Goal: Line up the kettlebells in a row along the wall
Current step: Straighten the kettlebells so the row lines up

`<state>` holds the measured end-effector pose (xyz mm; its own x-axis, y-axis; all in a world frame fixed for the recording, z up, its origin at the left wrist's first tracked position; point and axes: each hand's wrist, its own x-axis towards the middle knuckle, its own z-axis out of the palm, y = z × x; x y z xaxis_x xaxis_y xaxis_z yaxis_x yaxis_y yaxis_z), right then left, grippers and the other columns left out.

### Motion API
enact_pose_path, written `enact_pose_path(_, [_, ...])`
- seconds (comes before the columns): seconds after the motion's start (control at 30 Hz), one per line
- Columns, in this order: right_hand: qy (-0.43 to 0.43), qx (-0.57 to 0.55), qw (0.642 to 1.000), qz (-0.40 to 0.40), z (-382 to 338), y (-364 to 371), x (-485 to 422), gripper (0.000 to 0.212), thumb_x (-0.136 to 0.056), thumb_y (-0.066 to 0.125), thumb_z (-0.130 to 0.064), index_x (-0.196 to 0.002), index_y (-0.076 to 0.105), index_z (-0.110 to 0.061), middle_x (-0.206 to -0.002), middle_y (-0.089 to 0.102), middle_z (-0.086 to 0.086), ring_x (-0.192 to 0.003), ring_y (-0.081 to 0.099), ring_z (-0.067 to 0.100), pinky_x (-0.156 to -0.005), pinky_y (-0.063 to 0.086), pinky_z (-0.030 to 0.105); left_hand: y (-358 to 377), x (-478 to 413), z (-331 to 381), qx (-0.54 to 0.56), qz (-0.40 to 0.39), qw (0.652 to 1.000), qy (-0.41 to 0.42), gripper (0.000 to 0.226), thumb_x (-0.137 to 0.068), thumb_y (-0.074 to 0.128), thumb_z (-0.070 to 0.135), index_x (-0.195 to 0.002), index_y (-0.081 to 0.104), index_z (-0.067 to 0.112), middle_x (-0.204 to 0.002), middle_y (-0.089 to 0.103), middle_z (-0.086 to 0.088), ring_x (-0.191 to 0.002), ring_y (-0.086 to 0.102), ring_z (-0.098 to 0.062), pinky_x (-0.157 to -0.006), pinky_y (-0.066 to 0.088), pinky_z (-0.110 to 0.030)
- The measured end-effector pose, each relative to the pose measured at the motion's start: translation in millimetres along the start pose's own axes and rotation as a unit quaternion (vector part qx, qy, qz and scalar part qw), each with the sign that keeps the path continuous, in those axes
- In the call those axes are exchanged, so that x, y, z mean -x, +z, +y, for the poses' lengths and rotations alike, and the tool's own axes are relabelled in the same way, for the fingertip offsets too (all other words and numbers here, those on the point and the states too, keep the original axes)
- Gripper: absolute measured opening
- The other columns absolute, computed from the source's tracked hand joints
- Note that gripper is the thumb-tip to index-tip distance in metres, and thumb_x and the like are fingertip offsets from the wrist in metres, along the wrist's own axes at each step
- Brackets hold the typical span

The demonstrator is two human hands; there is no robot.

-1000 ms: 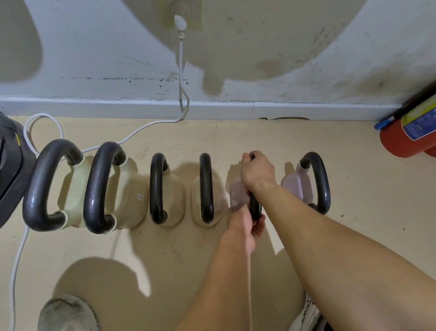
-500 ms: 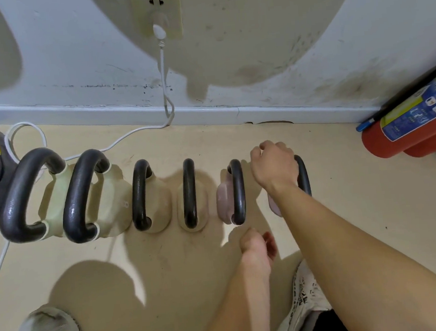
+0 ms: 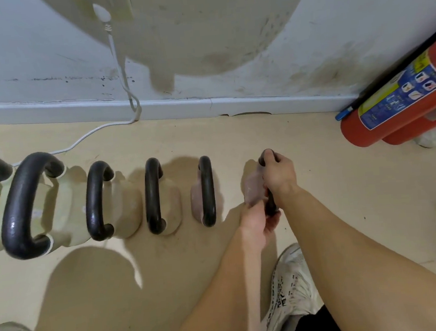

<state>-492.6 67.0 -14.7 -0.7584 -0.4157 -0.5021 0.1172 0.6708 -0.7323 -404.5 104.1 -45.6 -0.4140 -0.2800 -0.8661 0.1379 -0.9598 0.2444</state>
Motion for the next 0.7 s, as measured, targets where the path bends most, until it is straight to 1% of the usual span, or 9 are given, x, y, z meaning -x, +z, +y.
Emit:
enact_pose_path(0.07, [0.007,-0.011,1.000,0.013,3.2,5.6,2.3,0.035,-0.094,0.044,-0.040,-0.083,0.063,-0.013,-0.069,0.057,0.004,-0.064,0.051,0.027,-0.064,0.043,0.038,-6.4,2.0,1.1,0.001,0.013,1.000,0.016,0.028,-0.100,0.053,0.014,-0.126,0.061,0.004,-0.097,0.070,-0.014,-0.067,0.067,-0.017,-0.071,0.060,-0.028])
enact_pose_path(0.1, [0.007,-0.017,1.000,0.015,4.7,8.0,3.4,0.035,-0.093,0.044,-0.041,-0.081,0.063,-0.014,-0.068,0.057,0.004,-0.065,0.052,0.028,-0.065,0.044,0.038,-9.4,3.5,0.8,0.006,0.017,1.000,0.023,0.027,-0.101,0.053,0.014,-0.125,0.061,0.006,-0.098,0.071,-0.014,-0.068,0.067,-0.017,-0.072,0.060,-0.029])
enact_pose_path(0.2, [0.002,-0.019,1.000,0.005,6.1,16.0,8.2,0.033,-0.094,0.043,-0.042,-0.081,0.061,-0.017,-0.067,0.055,0.002,-0.065,0.051,0.027,-0.065,0.043,0.038,-17.2,7.9,-0.6,0.027,0.021,0.999,0.033,0.024,-0.102,0.053,0.015,-0.123,0.062,0.009,-0.110,0.072,-0.017,-0.081,0.070,-0.022,-0.088,0.059,-0.038])
enact_pose_path(0.23, [-0.003,-0.015,1.000,-0.001,6.3,19.6,10.2,0.033,-0.095,0.044,-0.042,-0.082,0.062,-0.017,-0.068,0.055,0.002,-0.064,0.050,0.027,-0.064,0.042,0.037,-20.2,8.9,-0.7,0.032,0.024,0.999,0.035,0.024,-0.102,0.053,0.015,-0.122,0.062,0.009,-0.112,0.072,-0.018,-0.087,0.071,-0.025,-0.091,0.058,-0.041])
enact_pose_path(0.33, [-0.025,0.003,1.000,-0.015,6.2,31.5,17.1,0.036,-0.099,0.043,-0.042,-0.093,0.065,-0.015,-0.077,0.060,0.003,-0.070,0.054,0.026,-0.067,0.045,0.037,-28.7,10.2,1.6,0.041,0.032,0.998,0.044,0.024,-0.101,0.053,0.015,-0.123,0.063,0.008,-0.114,0.072,-0.020,-0.098,0.071,-0.030,-0.094,0.056,-0.045])
enact_pose_path(0.4, [-0.034,0.015,0.999,-0.019,4.2,37.5,21.1,0.036,-0.099,0.042,-0.044,-0.092,0.064,-0.016,-0.080,0.061,0.003,-0.075,0.056,0.027,-0.071,0.047,0.039,-33.6,9.3,2.9,0.046,0.035,0.997,0.048,0.026,-0.101,0.054,0.015,-0.124,0.063,0.008,-0.115,0.071,-0.021,-0.094,0.070,-0.030,-0.094,0.056,-0.045])
enact_pose_path(0.57, [-0.041,0.019,0.999,-0.026,1.6,44.3,26.1,0.032,-0.095,0.041,-0.047,-0.088,0.059,-0.022,-0.076,0.056,-0.001,-0.074,0.054,0.027,-0.070,0.045,0.037,-38.7,6.6,5.2,0.061,0.029,0.997,0.049,0.027,-0.100,0.054,0.014,-0.125,0.062,0.006,-0.117,0.071,-0.021,-0.090,0.068,-0.028,-0.097,0.054,-0.046])
enact_pose_path(0.63, [-0.045,0.028,0.998,-0.030,0.9,44.1,25.4,0.032,-0.093,0.040,-0.048,-0.091,0.059,-0.023,-0.079,0.056,-0.001,-0.076,0.054,0.027,-0.071,0.044,0.037,-37.6,7.2,4.9,0.064,0.026,0.996,0.049,0.027,-0.100,0.054,0.012,-0.126,0.062,0.005,-0.113,0.071,-0.021,-0.088,0.068,-0.027,-0.097,0.054,-0.046])
enact_pose_path(0.7, [-0.048,0.040,0.997,-0.034,1.1,43.4,23.5,0.033,-0.092,0.040,-0.049,-0.096,0.061,-0.024,-0.086,0.059,0.000,-0.079,0.054,0.027,-0.073,0.046,0.038,-36.7,6.7,4.5,0.065,0.024,0.996,0.046,0.027,-0.100,0.054,0.011,-0.125,0.062,0.005,-0.115,0.071,-0.021,-0.090,0.069,-0.028,-0.097,0.054,-0.046])
